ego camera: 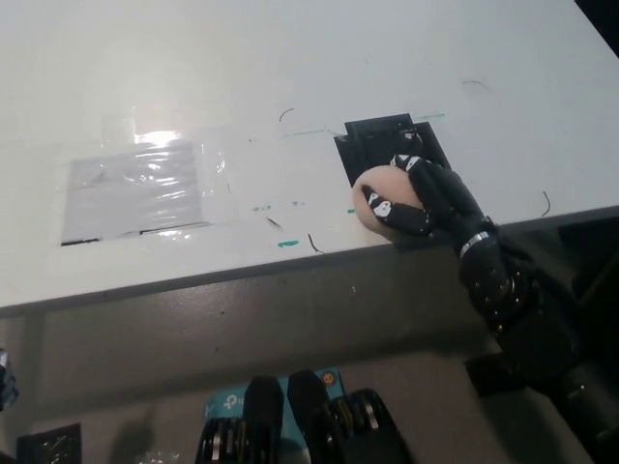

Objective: The robot uses its right hand to grab and squeeze a pink dumpling toy kept on the black mask on the desk

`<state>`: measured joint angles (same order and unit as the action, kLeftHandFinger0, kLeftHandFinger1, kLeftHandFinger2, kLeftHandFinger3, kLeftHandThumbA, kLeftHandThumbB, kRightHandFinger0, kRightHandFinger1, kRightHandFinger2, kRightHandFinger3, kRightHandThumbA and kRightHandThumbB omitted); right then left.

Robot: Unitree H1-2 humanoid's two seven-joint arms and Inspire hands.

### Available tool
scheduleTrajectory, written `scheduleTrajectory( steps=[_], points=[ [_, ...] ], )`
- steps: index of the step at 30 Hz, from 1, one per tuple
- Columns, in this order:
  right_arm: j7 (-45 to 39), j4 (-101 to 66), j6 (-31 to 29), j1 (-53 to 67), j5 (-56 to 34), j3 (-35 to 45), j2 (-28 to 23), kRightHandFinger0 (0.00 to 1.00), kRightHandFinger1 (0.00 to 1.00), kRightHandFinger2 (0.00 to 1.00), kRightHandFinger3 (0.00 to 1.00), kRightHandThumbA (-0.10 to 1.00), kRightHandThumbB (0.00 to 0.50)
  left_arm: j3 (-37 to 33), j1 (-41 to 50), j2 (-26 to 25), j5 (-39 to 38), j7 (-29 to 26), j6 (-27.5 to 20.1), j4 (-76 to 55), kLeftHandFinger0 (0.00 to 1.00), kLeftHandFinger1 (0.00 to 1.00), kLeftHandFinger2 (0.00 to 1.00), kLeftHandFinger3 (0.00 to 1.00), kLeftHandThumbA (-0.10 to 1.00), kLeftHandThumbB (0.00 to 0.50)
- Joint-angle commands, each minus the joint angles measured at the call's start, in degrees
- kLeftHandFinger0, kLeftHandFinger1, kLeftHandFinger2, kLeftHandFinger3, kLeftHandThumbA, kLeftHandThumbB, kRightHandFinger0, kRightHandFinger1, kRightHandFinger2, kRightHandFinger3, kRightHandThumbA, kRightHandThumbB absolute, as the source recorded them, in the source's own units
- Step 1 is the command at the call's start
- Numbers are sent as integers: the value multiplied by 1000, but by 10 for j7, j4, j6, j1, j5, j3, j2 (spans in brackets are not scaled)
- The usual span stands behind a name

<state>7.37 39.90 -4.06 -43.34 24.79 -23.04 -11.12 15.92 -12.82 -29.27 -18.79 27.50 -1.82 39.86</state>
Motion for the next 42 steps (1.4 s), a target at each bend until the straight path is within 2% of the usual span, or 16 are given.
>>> scheduleTrajectory(
  steps=[1,3,7,10,14,15,17,18,20,23,24,27,31,37,40,42],
  points=[
    [152,1,-138,-18,35,34,2,14,385,736,324,-100,0,4,0,-16,-7,8,-10,-18,0,0,57,82,900,500],
    [173,-15,-143,-30,46,43,-5,0,281,645,411,-100,4,5,2,-15,-6,5,-7,-24,0,1,67,89,901,500],
    [197,-47,-146,-56,56,68,-18,0,354,704,437,-100,54,5,0,-17,-8,10,-10,-12,0,2,70,93,906,500],
    [220,-54,-173,-71,71,81,-31,0,367,684,365,-100,106,6,0,-15,-10,13,-15,-5,0,3,73,91,897,500],
    [251,-61,-177,-79,89,94,-35,0,352,697,370,-100,124,4,3,-16,-8,15,-22,-7,0,2,85,103,913,500],
    [256,-65,-175,-83,92,98,-37,0,378,750,374,-100,127,5,5,-15,-8,13,-22,-10,0,1,82,102,912,500],
    [278,-76,-177,-89,95,113,-36,0,288,666,329,-100,153,3,2,-17,-8,16,-21,-7,0,17,97,109,915,500],
    [297,-75,-182,-93,105,114,-36,98,233,610,305,-100,197,5,1,-16,-9,14,-17,-8,0,20,93,107,903,500],
    [309,-84,-178,-97,115,119,-35,0,158,563,279,-100,219,6,0,-16,-10,13,-18,-6,0,19,93,102,902,500],
    [315,-94,-180,-92,121,122,-29,0,123,576,276,-100,245,4,-3,-17,-7,13,-19,-8,0,1,83,94,912,500],
    [318,-94,-180,-90,125,121,-26,0,101,534,216,-100,248,3,-1,-17,-6,12,-17,-14,0,2,86,97,918,500],
    [302,-98,-184,-78,118,119,-20,0,143,499,168,-100,271,2,-3,-19,-5,12,-15,-15,0,7,87,104,934,500],
    [309,-85,-191,-72,130,111,-15,0,170,563,178,-100,267,2,-4,-20,-4,9,-11,-21,0,0,69,96,939,500],
    [318,-69,-209,-72,133,108,-9,0,148,487,163,-100,251,3,-4,-22,-4,8,-9,-25,0,0,65,87,941,500],
    [299,-71,-191,-65,129,107,-6,0,250,621,185,-100,242,3,-3,-23,-3,5,-5,-29,0,4,64,84,946,500],
    [276,-46,-181,-63,131,96,-9,0,234,579,195,-100,226,2,-4,-23,-2,6,-7,-26,0,7,78,97,947,500]
  ],
)
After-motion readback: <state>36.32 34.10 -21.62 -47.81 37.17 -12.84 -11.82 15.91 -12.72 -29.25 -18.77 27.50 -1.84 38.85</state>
